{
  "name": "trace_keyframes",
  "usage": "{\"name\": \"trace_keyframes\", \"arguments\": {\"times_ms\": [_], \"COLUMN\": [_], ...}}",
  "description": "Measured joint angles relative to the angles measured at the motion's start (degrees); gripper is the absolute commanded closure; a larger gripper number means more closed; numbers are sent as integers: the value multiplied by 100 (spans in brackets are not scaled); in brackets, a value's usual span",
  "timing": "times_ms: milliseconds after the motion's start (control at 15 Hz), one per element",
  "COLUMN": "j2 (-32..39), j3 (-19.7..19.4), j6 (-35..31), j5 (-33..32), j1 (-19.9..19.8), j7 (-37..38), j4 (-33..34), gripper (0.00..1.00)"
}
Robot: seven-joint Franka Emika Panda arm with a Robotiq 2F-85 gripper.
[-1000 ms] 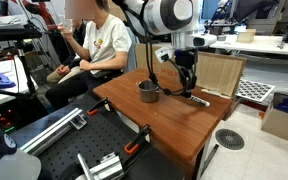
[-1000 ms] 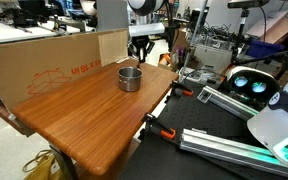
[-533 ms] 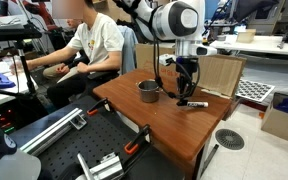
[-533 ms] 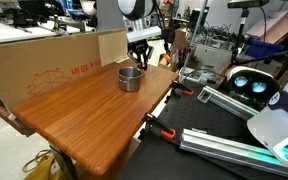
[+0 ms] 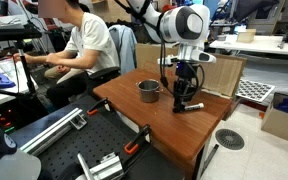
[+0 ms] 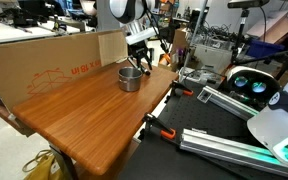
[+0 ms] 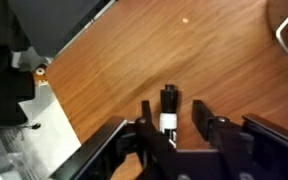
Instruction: Remove the marker from the pot and put it on the table
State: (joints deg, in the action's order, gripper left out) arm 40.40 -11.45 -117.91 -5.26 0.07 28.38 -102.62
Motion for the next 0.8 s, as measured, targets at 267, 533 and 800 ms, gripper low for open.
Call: {"name": "trace_keyframes", "arguments": {"times_ms": [267,533,800], "j2": [73,15,-581], "j3": [-1,-1,2], "j6": [94,85,-130], "j5": [0,0,-2], "j1": [0,3,25], "j7": [-49,-128,-327], "j4": [179,223,-163], "gripper": [0,0,0]}}
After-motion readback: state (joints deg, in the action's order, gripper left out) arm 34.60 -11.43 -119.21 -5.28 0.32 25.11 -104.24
